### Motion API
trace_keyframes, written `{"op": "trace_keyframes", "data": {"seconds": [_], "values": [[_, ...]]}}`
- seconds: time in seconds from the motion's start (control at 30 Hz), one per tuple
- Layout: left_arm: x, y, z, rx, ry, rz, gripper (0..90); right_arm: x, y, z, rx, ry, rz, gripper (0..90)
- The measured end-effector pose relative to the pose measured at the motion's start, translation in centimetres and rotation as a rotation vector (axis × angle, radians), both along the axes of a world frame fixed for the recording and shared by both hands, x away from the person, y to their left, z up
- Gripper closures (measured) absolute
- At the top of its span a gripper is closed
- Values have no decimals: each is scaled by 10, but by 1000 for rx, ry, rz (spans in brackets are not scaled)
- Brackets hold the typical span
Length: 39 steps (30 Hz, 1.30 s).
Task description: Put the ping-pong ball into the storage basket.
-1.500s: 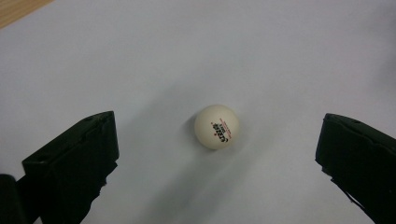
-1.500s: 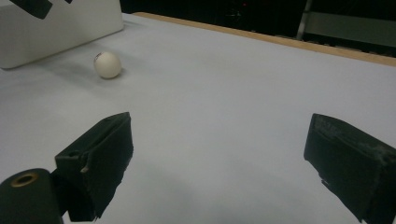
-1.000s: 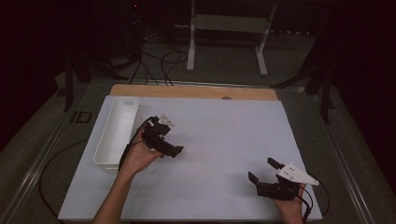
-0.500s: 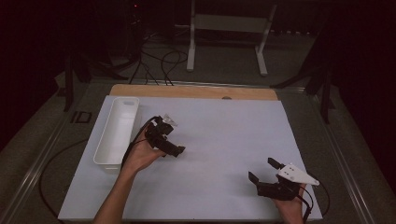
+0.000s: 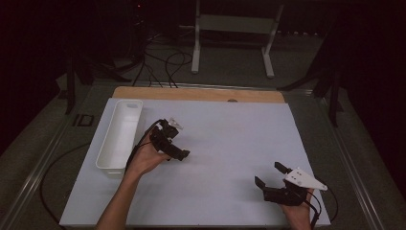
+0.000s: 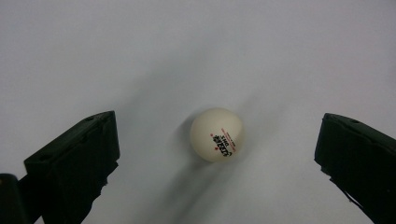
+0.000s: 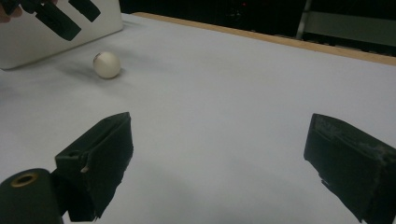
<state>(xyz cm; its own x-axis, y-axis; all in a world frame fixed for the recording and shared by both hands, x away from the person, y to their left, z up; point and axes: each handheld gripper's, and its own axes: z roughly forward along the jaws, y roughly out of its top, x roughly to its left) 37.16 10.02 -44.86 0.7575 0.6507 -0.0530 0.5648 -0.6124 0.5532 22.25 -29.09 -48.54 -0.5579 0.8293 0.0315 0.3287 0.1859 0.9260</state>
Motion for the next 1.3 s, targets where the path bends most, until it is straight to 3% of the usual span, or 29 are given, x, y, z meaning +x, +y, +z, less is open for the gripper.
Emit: {"op": "trace_keyframes", "data": {"seconds": [0.47, 1.3], "values": [[6, -2, -4, -3, 20, 6, 5, 0, 0, 0, -6, -1, 0, 76], [15, -8, -18, 41, 65, 7, 5, 1, 0, -1, -6, 4, -1, 76]]}}
